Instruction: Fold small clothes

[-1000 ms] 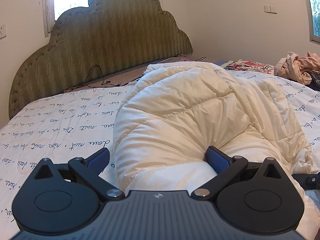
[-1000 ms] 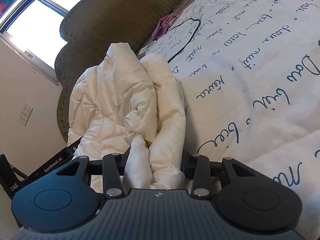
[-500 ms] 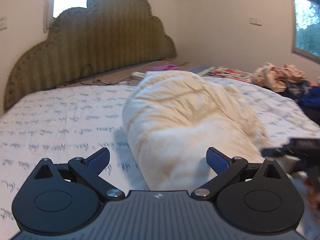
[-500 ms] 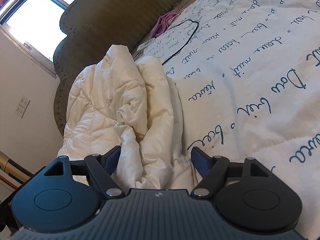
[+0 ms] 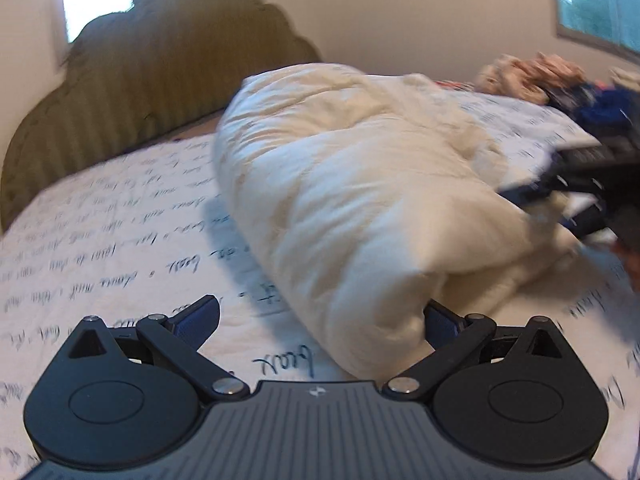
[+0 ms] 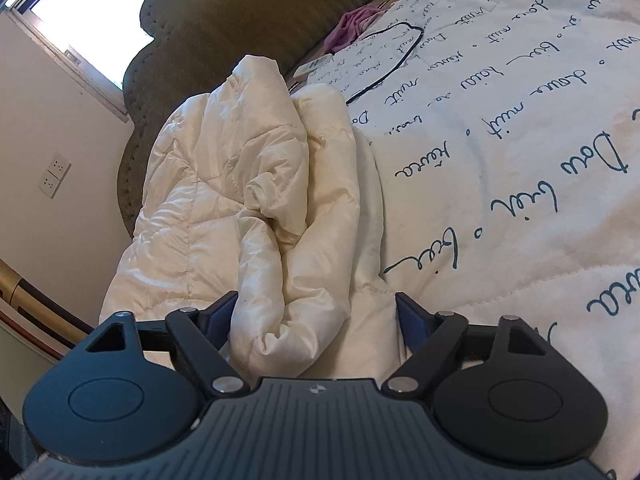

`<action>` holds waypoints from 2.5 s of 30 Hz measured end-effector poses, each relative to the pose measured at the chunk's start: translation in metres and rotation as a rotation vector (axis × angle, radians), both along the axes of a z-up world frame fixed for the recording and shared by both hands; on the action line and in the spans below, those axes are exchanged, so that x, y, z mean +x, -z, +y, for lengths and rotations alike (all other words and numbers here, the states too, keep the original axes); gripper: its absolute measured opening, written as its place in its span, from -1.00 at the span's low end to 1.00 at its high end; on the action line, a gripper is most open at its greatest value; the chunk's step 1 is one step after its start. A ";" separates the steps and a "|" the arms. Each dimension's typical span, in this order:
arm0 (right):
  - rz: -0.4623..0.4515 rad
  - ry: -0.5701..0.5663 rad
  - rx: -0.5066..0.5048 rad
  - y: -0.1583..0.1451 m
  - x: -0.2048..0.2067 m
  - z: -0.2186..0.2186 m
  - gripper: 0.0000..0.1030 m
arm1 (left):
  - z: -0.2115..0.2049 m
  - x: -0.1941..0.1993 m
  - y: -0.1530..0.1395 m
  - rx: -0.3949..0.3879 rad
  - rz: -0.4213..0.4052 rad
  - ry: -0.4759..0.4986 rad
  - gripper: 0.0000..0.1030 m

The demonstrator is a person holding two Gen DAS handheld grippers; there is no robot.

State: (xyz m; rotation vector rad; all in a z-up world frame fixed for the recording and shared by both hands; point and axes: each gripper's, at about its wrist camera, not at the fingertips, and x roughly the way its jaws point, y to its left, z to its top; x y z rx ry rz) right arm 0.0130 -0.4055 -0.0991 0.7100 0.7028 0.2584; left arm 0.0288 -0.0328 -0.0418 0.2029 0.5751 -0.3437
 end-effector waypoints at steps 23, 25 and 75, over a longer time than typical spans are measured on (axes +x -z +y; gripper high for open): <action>-0.058 0.093 -0.086 -0.024 -0.007 0.038 0.30 | 0.052 0.021 -0.033 -0.093 -0.020 -0.121 1.00; -0.138 0.157 -0.109 -0.042 -0.017 0.031 0.26 | 0.052 0.015 -0.048 -0.112 -0.048 -0.100 1.00; -0.199 0.206 -0.675 -0.066 0.049 0.112 0.99 | -0.036 0.084 -0.015 -0.048 0.041 -0.069 1.00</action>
